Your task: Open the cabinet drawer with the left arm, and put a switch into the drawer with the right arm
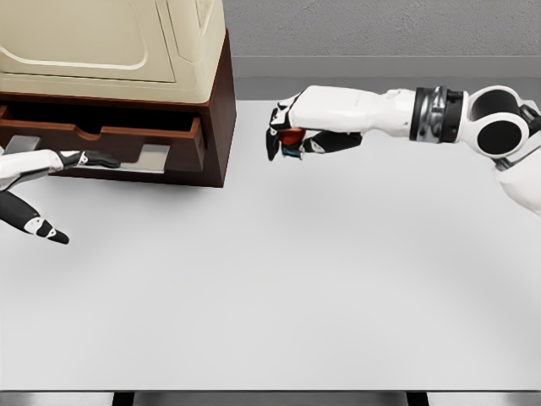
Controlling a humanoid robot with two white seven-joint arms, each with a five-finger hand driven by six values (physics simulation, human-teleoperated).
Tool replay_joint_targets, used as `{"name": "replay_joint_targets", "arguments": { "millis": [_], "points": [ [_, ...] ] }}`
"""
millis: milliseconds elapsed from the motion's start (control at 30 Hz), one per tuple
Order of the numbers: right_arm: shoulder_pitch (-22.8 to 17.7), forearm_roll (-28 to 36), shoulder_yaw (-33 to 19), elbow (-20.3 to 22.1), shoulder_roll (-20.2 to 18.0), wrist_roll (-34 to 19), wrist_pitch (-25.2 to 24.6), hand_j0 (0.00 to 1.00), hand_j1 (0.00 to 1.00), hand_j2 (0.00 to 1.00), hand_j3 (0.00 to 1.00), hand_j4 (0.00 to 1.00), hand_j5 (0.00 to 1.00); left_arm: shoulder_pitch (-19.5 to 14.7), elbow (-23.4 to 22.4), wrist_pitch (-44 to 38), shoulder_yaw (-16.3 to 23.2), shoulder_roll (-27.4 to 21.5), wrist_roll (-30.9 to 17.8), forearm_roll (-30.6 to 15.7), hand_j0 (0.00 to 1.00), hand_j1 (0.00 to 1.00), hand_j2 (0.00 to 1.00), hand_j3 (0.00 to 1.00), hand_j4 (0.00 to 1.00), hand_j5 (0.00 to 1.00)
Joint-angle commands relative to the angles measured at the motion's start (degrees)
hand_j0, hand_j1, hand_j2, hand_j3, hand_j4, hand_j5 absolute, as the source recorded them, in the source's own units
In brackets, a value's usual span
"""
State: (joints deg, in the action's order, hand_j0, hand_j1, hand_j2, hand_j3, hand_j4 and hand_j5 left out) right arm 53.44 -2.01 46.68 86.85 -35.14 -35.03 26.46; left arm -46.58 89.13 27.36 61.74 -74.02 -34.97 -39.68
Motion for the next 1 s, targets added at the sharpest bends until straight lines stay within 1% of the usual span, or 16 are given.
{"name": "replay_joint_targets", "arguments": {
  "millis": [0, 200, 667, 767, 967],
  "points": [
    [0.00, 0.34, 0.08, -0.01, 0.16, 0.03, -0.18, 0.46, 0.46, 0.46, 0.46, 0.46, 0.46, 0.00, 0.26, -0.11, 0.13, -0.77, -0.03, 1.19, 1.00, 1.00, 1.00, 1.00, 1.00, 1.00],
    [0.35, 0.25, 0.08, 0.08, 0.16, 0.03, -0.18, 0.47, 0.47, 0.47, 0.47, 0.47, 0.47, 0.35, 0.78, -0.11, 0.13, -0.86, -0.03, 1.19, 1.00, 1.00, 1.00, 1.00, 1.00, 1.00],
    [1.67, 0.34, 0.52, 0.17, 1.74, 0.03, -0.97, 0.47, 0.47, 0.47, 0.47, 0.47, 0.47, 0.44, 1.57, -0.20, 0.22, -1.48, -0.03, 1.19, 1.00, 1.00, 1.00, 1.00, 1.00, 1.00],
    [2.02, 0.34, 0.52, 0.17, 2.18, 0.03, -1.32, 0.47, 0.47, 0.47, 0.47, 0.47, 0.47, 0.44, 2.72, -1.08, 0.13, -2.44, -0.03, 1.19, 1.00, 1.00, 1.00, 1.00, 1.00, 1.00],
    [2.11, 0.34, 0.52, 0.17, 2.45, 0.03, -1.41, 0.47, 0.47, 0.47, 0.47, 0.47, 0.47, 0.88, 3.42, -1.60, 0.04, -2.53, -0.03, 1.19, 1.00, 1.00, 1.00, 1.00, 1.00, 1.00]
  ]
}}
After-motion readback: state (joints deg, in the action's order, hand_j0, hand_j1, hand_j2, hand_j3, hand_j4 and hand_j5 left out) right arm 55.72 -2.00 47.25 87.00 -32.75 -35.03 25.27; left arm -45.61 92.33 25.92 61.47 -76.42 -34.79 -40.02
